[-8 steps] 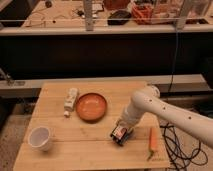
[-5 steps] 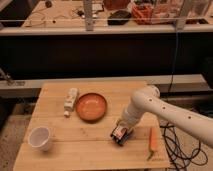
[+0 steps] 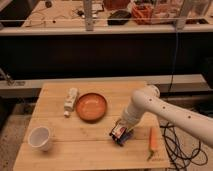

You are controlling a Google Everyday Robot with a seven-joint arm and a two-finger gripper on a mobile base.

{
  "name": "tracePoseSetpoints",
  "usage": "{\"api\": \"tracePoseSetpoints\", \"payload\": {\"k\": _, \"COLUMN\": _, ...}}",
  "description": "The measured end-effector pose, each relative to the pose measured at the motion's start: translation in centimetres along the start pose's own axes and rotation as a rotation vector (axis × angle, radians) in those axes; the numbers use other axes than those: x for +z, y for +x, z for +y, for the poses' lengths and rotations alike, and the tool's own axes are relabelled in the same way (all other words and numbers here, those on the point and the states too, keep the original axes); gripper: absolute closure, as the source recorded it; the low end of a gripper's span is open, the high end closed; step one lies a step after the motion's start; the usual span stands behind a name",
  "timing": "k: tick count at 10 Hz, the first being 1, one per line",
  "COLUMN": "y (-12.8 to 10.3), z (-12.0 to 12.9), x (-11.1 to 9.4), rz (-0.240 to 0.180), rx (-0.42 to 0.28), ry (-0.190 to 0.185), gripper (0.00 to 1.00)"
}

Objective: Place the eraser on the white sponge

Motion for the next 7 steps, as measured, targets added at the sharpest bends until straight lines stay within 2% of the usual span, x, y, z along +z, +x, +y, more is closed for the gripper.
{"api": "tracePoseSetpoints", "payload": {"k": 2, "y": 0.02, "z": 0.07, "x": -0.06, "rz": -0.001, "rx": 0.002, "ry": -0.003, "gripper": 0.41}}
{"api": "tracePoseSetpoints", "payload": {"k": 4, "y": 0.04, "z": 0.14, "x": 0.0, "rz": -0.003, "rx": 0.005, "ry": -0.003, "gripper": 0.51}}
{"api": "tracePoseSetpoints", "payload": {"k": 7, "y": 0.13, "z": 0.25, "x": 0.0, "rz": -0.005, "rx": 0.009, "ry": -0.007, "gripper": 0.53}}
